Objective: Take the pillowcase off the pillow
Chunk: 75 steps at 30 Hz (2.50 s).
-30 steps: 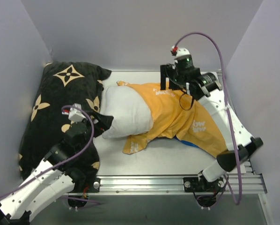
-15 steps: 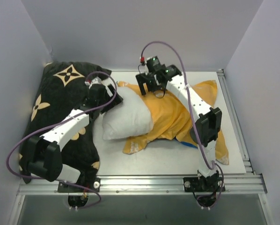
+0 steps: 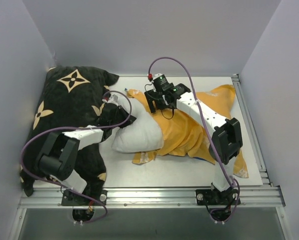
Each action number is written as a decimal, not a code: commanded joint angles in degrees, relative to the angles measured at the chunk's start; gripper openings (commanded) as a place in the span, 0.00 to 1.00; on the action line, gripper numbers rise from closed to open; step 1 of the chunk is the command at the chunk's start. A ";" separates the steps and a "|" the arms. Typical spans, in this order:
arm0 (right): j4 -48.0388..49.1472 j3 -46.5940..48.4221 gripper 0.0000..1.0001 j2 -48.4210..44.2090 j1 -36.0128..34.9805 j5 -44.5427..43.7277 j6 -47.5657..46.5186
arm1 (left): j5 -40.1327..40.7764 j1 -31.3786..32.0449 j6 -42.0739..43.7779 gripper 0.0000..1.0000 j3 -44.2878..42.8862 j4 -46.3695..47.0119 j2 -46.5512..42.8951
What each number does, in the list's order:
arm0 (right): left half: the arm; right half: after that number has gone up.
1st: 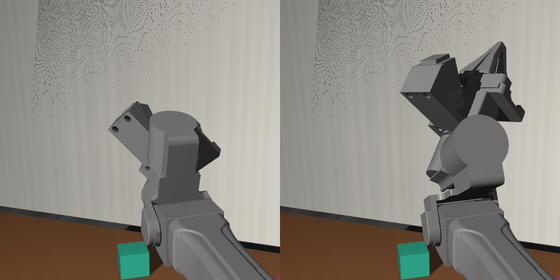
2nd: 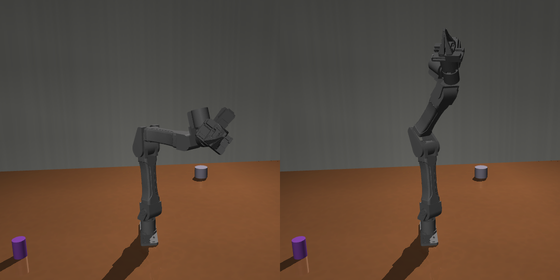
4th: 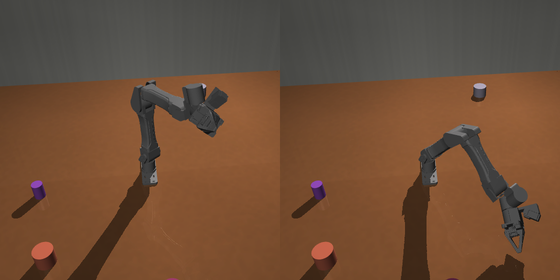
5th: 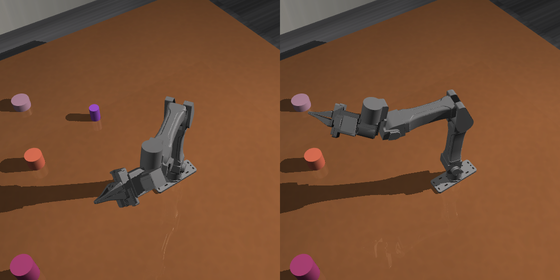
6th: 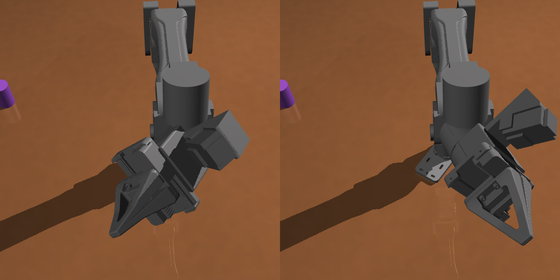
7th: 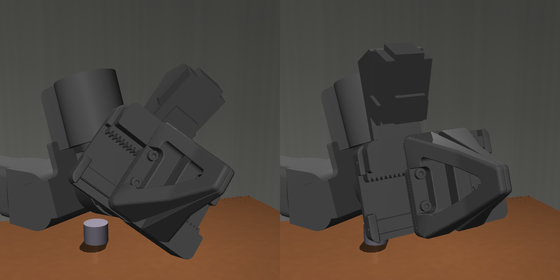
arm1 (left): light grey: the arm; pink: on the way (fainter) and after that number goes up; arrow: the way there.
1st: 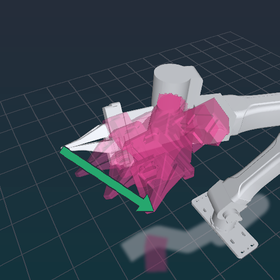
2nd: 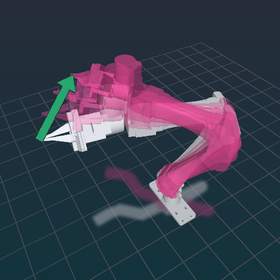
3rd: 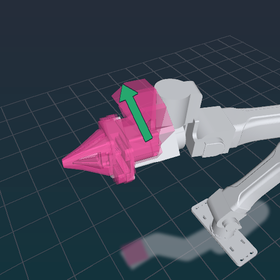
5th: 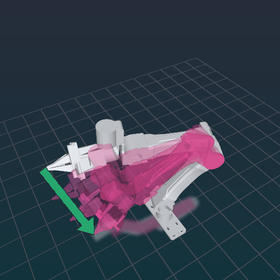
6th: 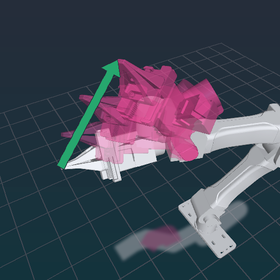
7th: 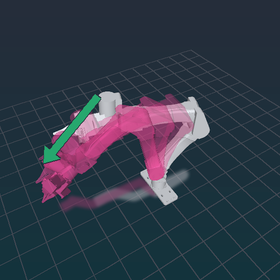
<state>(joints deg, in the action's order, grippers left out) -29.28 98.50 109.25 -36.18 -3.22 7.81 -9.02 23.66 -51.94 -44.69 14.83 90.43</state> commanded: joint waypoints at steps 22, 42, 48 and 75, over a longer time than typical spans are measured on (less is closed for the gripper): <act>-17.04 29.21 0.75 17.84 2.78 -2.31 2.56 | -2.23 7.81 -1.85 0.00 10.14 5.91 6.78; -18.62 28.68 0.00 12.13 29.15 -7.94 14.33 | 6.12 -9.29 8.07 0.00 1.10 -27.82 -33.01; -18.45 32.54 0.00 11.51 30.74 -5.04 15.83 | 0.67 -27.77 12.13 0.00 -5.58 -33.55 -34.55; -7.38 -16.06 0.92 -25.59 -9.15 -13.56 18.20 | 8.22 -16.81 13.97 0.00 -27.47 -31.26 -18.28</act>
<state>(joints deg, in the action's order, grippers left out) -39.44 85.10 79.85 -42.22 -12.69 23.38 -2.09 5.67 -38.54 -66.41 -21.06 72.36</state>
